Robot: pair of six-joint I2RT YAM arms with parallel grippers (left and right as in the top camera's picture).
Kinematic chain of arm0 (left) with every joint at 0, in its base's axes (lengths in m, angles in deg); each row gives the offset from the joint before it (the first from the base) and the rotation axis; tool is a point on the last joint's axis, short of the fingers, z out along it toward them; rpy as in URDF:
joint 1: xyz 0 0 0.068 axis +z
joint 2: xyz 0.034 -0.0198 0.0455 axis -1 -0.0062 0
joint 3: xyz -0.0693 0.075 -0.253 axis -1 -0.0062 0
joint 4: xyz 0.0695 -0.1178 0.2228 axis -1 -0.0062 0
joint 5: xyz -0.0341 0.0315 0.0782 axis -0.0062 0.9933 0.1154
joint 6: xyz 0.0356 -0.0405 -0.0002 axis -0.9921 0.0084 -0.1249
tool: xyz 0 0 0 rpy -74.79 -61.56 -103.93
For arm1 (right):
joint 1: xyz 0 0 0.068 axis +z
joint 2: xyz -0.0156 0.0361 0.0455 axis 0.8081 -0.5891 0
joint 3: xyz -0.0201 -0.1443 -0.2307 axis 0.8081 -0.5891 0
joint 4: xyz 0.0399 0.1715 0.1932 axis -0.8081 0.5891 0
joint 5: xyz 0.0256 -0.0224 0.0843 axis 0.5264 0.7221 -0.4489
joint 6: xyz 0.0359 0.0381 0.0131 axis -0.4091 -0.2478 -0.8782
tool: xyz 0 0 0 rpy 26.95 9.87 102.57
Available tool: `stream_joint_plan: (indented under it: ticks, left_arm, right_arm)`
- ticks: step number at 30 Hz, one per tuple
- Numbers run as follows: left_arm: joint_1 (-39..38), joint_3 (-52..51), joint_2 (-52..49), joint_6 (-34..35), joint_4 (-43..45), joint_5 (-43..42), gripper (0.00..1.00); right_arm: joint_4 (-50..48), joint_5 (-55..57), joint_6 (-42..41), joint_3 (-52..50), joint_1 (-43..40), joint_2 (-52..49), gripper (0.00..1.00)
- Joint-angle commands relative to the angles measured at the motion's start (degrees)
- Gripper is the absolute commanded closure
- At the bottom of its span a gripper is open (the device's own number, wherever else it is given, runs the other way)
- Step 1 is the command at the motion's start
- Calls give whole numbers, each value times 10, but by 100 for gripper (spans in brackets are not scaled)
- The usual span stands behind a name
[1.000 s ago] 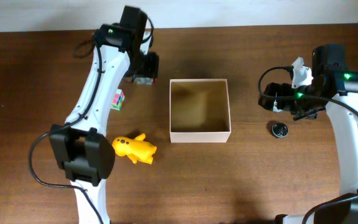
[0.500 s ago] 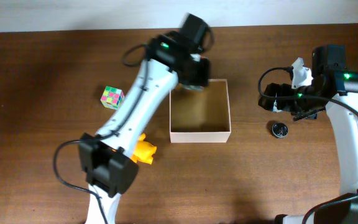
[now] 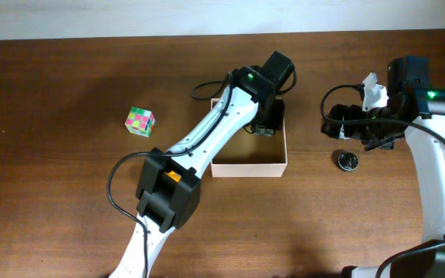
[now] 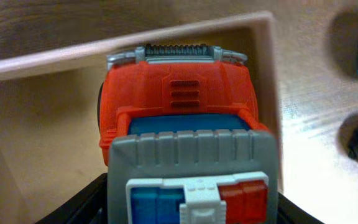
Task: Pack container
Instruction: 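Carry the truck over the pink box and lower it inside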
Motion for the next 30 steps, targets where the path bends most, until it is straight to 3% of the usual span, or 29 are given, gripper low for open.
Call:
stream_joint_plan:
  ticks: [1,3,12,17,19,21,26,28,30]
  left_arm:
    - [2,9,8,20,5,7,77]
    - [-3,9,4,20,9,7,70]
    - [-13,9,-26,35,28,6,66]
    - [-13,9,-37,35,26,-4,57]
    - [-13,9,-37,35,27,-4,51]
    - [-13,9,-37,35,27,-4,33]
    - [-13,9,-37,35,27,-4,16]
    - [-13,9,-37,35,25,-5,1]
    - [-13,9,-37,34,20,-4,1]
  right_arm:
    - [0,7,4,11,-5,0,1]
    - [0,7,4,11,-5,0,1]
    - [0,7,4,11,-5,0,1]
    - [0,7,4,11,-5,0,2]
    - [0,7,4,11,-5,0,1]
    - [0,7,4,11,-5,0,1]
    - [0,7,4,11,-5,0,1]
    - [1,7,4,11,-5,0,1]
    - [1,7,4,11,-5,0,1]
